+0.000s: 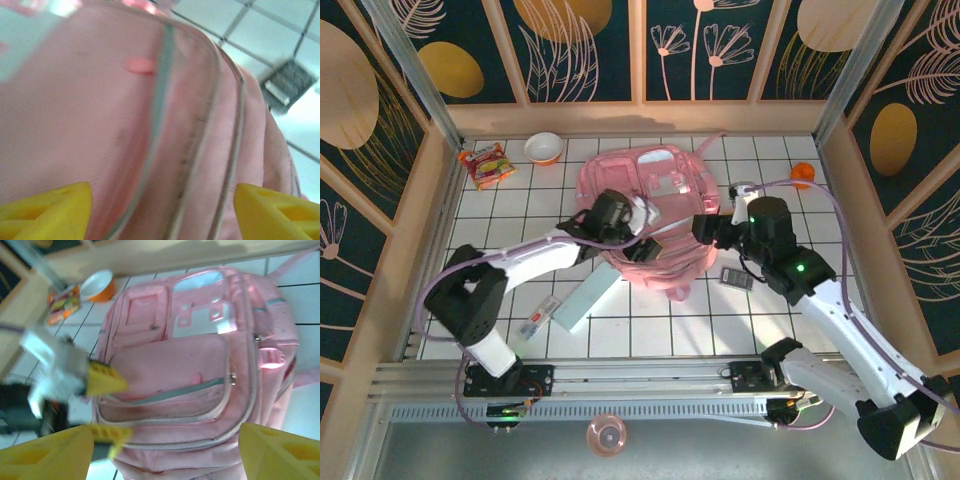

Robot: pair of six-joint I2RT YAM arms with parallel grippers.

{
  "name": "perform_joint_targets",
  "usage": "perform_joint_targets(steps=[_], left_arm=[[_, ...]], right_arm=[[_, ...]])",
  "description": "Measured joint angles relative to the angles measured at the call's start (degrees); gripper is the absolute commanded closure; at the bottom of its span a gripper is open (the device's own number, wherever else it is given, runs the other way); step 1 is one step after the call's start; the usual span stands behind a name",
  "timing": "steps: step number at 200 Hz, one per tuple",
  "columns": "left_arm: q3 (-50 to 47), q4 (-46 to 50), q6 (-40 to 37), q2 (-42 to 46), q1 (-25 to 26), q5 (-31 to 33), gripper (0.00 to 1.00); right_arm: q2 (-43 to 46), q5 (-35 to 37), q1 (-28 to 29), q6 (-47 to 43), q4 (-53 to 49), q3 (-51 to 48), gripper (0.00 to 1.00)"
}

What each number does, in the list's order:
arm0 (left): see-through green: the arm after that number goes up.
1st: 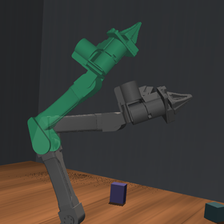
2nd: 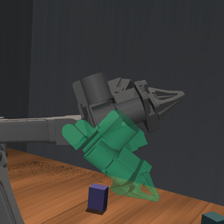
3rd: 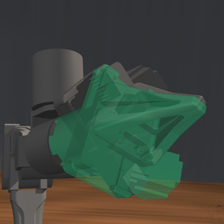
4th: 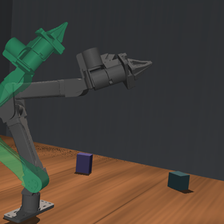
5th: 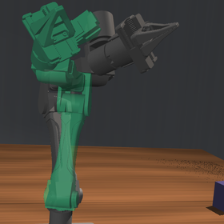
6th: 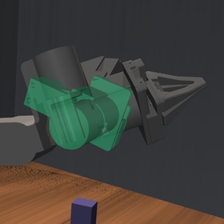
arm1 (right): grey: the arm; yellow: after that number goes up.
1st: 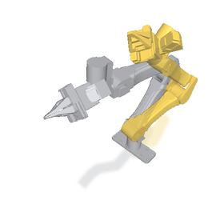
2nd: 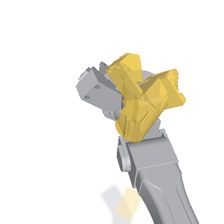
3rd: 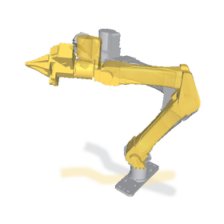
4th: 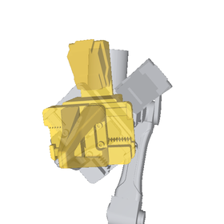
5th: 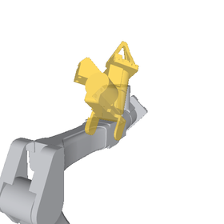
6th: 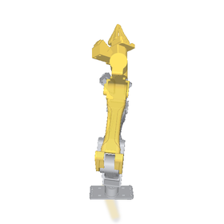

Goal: Pack books, pencil case, and school supplies into a backpack

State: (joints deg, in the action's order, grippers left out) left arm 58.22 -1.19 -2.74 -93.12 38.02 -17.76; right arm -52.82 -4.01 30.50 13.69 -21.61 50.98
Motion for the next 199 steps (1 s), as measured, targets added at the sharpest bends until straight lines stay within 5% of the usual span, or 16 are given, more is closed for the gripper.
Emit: perform_joint_targets(steps=[48, 90, 138, 184, 199], left_arm=[[-9.46, -7.08, 13.18, 14.95, -12.26, 0.68, 0.19], [-20.22, -9.81, 21.31, 21.2, -16.59, 1.25, 0.18], [-26.45, -14.25, 26.97, 27.52, -16.7, 1.03, 0.18], [-30.18, -18.73, 30.91, 29.51, -16.7, 0.2, 0.18], [-30.51, -18.73, 31.45, 29.55, -16.7, 0.39, 0.19]], right_arm=[[-11.41, -3.08, 10.08, -18.43, -3.48, 2.14, 0.23], [-18.58, -0.5, 20.92, -37.99, -0.74, -1.99, 0.2], [-21.05, 2.05, 21.86, -55.47, 11.78, -10.75, 0.17], [-27.54, 7.58, 21.84, -63.17, 24.06, -13.66, 0.17], [-29.22, 9.2, 21.84, -64.28, 27.71, -14.97, 0.27]])
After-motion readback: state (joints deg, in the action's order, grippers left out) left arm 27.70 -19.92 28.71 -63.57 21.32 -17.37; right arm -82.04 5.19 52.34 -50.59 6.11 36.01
